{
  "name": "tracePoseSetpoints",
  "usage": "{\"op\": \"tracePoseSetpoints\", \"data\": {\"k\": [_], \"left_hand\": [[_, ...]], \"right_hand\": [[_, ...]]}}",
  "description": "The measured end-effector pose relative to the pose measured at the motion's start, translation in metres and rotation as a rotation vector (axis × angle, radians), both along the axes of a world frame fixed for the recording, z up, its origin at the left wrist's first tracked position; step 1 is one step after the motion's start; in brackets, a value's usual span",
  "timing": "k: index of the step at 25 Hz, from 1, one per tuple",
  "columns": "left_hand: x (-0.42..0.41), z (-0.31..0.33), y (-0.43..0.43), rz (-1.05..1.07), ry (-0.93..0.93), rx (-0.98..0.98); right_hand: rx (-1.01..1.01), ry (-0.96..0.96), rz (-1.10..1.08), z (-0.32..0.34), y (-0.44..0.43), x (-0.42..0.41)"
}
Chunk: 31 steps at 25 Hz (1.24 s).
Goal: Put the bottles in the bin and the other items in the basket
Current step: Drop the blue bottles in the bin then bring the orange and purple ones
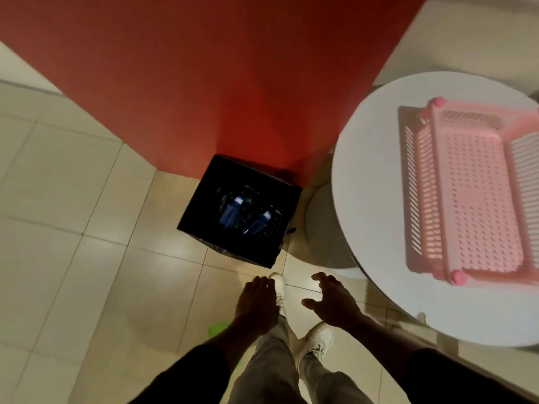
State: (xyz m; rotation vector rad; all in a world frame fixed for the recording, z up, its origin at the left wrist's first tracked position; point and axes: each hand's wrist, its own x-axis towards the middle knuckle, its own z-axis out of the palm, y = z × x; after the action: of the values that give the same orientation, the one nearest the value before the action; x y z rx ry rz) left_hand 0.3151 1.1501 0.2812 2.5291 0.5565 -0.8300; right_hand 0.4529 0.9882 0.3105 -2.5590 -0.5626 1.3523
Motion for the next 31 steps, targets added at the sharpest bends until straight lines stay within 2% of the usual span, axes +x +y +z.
{"op": "tracePoseSetpoints", "data": {"k": [5, 6, 10, 12, 15, 16, 22, 31], "left_hand": [[0.019, 0.035, -0.052, -0.309, -0.085, 0.01], [0.021, 0.036, -0.046, -0.308, -0.098, 0.022], [0.027, 0.053, -0.079, -0.57, -0.133, 0.09], [0.025, 0.053, -0.081, -0.573, -0.154, 0.122], [0.015, 0.061, -0.145, -0.664, -0.218, 0.132], [0.017, 0.059, -0.141, -0.626, -0.223, 0.142], [-0.05, 0.067, -0.328, -0.858, -0.242, 0.066], [-0.091, 0.086, -0.501, -1.263, -0.248, -0.034]], "right_hand": [[0.009, -0.088, -0.214, 0.035, -0.082, -0.018], [0.012, -0.093, -0.221, 0.032, -0.083, -0.018], [0.032, -0.172, -0.473, 0.052, -0.159, -0.063], [0.037, -0.199, -0.534, 0.049, -0.178, -0.081], [0.054, -0.264, -0.671, 0.055, -0.253, -0.137], [0.065, -0.276, -0.658, 0.052, -0.25, -0.141], [-0.021, -0.323, -0.95, 0.05, -0.414, -0.286], [-0.073, -0.365, -1.467, 0.052, -0.545, -0.416]]}}
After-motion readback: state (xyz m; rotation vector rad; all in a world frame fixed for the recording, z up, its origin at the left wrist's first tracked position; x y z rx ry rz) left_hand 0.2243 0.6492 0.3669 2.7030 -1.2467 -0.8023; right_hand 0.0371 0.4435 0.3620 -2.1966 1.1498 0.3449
